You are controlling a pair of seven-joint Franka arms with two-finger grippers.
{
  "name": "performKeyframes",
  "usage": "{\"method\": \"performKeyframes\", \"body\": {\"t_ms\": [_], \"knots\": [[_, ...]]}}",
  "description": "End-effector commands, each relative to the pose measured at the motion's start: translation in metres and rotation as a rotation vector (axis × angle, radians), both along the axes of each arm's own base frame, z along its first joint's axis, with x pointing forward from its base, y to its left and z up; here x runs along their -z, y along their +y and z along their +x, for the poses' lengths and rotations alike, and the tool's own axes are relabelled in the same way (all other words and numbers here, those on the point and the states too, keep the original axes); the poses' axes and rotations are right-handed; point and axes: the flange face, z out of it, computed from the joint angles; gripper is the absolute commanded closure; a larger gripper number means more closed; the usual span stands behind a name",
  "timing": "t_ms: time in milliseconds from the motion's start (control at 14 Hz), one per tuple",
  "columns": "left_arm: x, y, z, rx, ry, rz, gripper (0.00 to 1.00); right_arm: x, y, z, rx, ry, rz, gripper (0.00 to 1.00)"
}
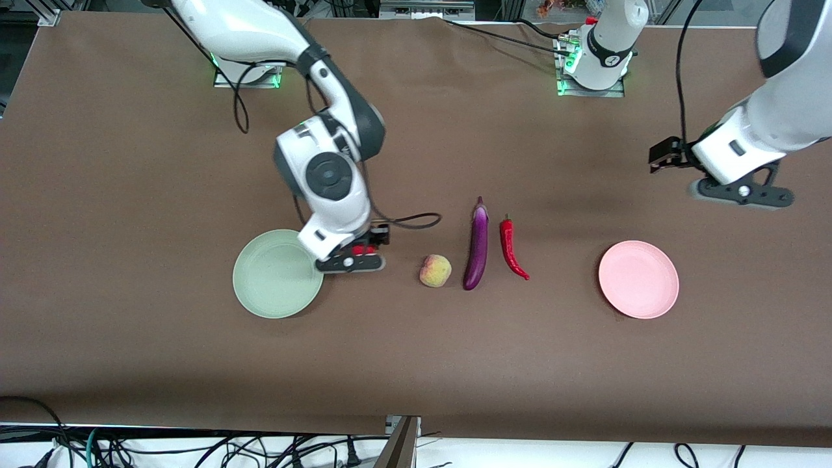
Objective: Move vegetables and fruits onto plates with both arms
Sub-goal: 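Carry the apple to the green plate while the left gripper reaches the chili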
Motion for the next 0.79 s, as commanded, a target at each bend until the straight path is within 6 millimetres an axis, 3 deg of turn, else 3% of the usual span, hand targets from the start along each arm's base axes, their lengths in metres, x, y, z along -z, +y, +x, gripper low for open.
{"method": "performKeyframes", "body": {"t_ms": [0, 286, 429, 571, 714], "knots": [[0.047, -0.037, 0.017, 0.045, 0.066, 0.006, 0.00, -0.007, -0.058, 0.010, -0.061, 0.040, 0.010, 0.62], [0.129, -0.098, 0.044, -0.099, 0.046, -0.050, 0.00, 0.018, -0.160, 0.039, -0.126, 0.078, 0.018, 0.61], [0.178, -0.118, 0.053, -0.147, 0.046, -0.046, 0.00, 0.047, -0.203, 0.040, -0.150, 0.093, 0.076, 0.60], [0.218, -0.145, 0.052, -0.206, 0.040, -0.031, 0.00, 0.064, -0.224, 0.040, -0.156, 0.071, 0.111, 0.60], [0.269, -0.178, 0.044, -0.211, 0.044, -0.006, 0.00, 0.069, -0.226, 0.044, -0.150, 0.050, 0.116, 0.56]]}}
